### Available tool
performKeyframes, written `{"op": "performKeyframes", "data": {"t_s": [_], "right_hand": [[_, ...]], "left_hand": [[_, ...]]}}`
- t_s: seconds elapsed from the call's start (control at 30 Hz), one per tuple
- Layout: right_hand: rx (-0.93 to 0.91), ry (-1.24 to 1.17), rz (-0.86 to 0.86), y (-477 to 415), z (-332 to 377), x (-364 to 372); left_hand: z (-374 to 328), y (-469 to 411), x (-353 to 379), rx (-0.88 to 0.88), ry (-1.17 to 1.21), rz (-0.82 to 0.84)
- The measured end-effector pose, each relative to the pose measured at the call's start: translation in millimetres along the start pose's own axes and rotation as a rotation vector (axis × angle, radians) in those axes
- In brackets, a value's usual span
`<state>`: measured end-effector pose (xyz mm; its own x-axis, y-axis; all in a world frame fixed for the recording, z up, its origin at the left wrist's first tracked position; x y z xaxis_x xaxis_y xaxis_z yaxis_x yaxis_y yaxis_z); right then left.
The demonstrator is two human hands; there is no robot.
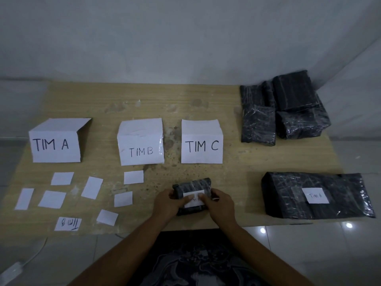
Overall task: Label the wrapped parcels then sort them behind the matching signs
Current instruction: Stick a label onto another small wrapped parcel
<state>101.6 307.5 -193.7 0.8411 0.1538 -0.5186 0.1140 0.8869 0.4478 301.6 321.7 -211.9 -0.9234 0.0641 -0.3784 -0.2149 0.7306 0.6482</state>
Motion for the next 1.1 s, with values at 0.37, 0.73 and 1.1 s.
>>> {"op": "performKeyframes", "data": {"t_s": [0.37,0.73,1.1], "right_hand": [[0.041,-0.336,-0.183,0.6,-9.2,-97.5],[-0.042,-0.273,-0.470,-2.3,-37.1,-256.5],[0.100,-0.116,-0.674,13.7,-138.8,-387.3]], "left_hand": [[-87.7,16.0,42.8,0.229,0.094,0.112],[-193.8,54.6,163.9,0.437,-0.006,0.172],[-235.4,85.8,306.4,0.564,-0.313,0.487]]}}
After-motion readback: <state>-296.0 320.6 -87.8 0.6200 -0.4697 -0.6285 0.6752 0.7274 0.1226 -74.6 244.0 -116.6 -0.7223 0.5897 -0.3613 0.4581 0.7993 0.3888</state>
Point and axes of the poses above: each hand's wrist, its own y-axis away from the middle knuckle, its own x-axis out of the palm, z = x × y, the point moved 9 cm from there along -y, towards the middle knuckle, and after that the axes turned 1 degree about -x, right-handed, at the moved point
